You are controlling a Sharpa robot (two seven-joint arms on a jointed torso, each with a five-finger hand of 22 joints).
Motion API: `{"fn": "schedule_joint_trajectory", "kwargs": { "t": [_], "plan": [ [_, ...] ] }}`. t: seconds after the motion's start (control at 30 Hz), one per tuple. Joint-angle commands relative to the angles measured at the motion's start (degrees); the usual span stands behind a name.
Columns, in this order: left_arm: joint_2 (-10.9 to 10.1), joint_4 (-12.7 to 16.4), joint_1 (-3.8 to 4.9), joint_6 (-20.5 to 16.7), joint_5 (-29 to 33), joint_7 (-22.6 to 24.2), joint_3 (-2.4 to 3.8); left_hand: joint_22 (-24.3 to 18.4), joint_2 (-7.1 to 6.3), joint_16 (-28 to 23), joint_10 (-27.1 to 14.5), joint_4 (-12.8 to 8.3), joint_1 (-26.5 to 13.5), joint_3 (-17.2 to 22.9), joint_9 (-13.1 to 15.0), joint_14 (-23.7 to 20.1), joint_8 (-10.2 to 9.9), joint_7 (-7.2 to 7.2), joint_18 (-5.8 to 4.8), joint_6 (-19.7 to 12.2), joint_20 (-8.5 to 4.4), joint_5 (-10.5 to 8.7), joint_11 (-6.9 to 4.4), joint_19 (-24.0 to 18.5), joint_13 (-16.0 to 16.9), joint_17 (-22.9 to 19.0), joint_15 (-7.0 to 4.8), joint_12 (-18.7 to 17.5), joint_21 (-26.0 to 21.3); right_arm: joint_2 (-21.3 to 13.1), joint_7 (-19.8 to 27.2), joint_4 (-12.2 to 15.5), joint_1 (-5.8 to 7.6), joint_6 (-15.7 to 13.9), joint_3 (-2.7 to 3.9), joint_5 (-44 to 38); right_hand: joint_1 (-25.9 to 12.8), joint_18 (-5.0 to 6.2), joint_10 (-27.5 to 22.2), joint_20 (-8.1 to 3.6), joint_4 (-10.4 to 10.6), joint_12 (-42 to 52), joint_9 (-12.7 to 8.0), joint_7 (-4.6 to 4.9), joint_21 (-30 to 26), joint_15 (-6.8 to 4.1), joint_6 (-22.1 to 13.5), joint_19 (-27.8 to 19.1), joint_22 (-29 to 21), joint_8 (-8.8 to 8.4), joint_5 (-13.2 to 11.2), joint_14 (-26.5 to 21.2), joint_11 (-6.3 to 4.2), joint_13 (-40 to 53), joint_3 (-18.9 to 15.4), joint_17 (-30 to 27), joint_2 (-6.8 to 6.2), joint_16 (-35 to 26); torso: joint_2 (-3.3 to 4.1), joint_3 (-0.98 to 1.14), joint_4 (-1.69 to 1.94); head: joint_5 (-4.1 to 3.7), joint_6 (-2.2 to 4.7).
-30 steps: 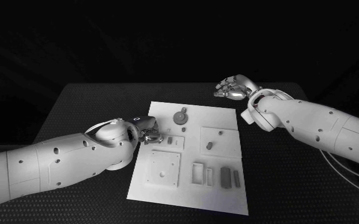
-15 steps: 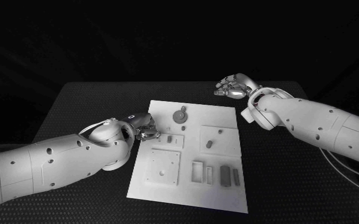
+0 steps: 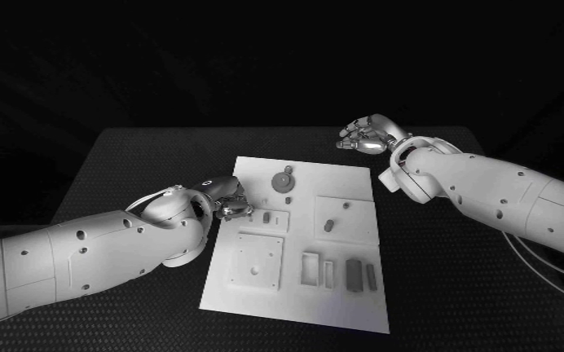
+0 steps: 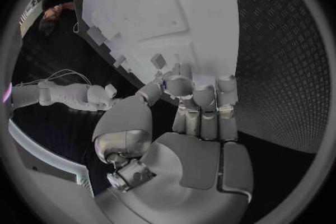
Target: Assemble the parts on the task board
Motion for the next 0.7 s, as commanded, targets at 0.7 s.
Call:
{"fn": "schedule_joint_trajectory", "kwargs": {
  "t": [0.7],
  "plan": [
    [1.13, -0.9, -0.88, 1.05, -1.54, 0.75, -0.01, 0.68, -0.25, -0.27, -1.65, 1.61, 1.06, 1.29, 0.03, 1.81, 0.46, -5.26, 0.68, 5.15, -7.08, -1.63, -1.92, 0.4, -0.33, -0.18, -2.45, 0.14, -0.01, 0.06, 0.39, -0.01, -0.03, 0.81, 0.02, -0.21, -0.63, -0.94, 0.39, -0.17, -0.08, -0.51, -0.1, 1.75, -0.44, 0.4, -0.41, -0.27, 0.19, 0.21, 0.45, -0.18, 0.13, 0.0, -0.42, -0.09, 0.14, -0.31, 0.02, -0.04, 0.02, -0.06, -0.23]
  ]
}}
